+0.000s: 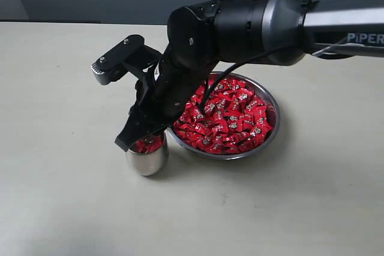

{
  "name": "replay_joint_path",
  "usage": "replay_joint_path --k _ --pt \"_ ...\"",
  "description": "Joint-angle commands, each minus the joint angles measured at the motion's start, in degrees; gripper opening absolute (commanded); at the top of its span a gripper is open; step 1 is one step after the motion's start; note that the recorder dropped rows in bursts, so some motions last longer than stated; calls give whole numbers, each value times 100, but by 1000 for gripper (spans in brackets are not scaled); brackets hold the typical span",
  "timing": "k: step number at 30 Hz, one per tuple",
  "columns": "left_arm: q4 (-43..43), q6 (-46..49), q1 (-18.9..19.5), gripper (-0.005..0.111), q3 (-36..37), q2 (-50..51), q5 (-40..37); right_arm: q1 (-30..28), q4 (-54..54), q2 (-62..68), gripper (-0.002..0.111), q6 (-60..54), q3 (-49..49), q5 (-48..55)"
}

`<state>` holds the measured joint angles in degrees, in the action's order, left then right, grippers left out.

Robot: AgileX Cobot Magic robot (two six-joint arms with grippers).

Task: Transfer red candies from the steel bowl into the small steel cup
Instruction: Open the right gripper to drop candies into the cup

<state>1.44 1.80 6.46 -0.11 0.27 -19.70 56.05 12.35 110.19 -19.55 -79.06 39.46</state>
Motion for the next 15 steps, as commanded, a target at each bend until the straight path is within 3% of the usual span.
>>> replay_joint_path --k 1,13,15 --pt "11 -11 -28 0 11 -27 55 2 -37 -56 30 20 -17 -75" --pt "11 -11 -28 0 11 -27 55 2 -25 131 30 20 -6 -93" --pt "11 -11 -28 0 11 -27 55 2 -25 131 38 20 -6 -93"
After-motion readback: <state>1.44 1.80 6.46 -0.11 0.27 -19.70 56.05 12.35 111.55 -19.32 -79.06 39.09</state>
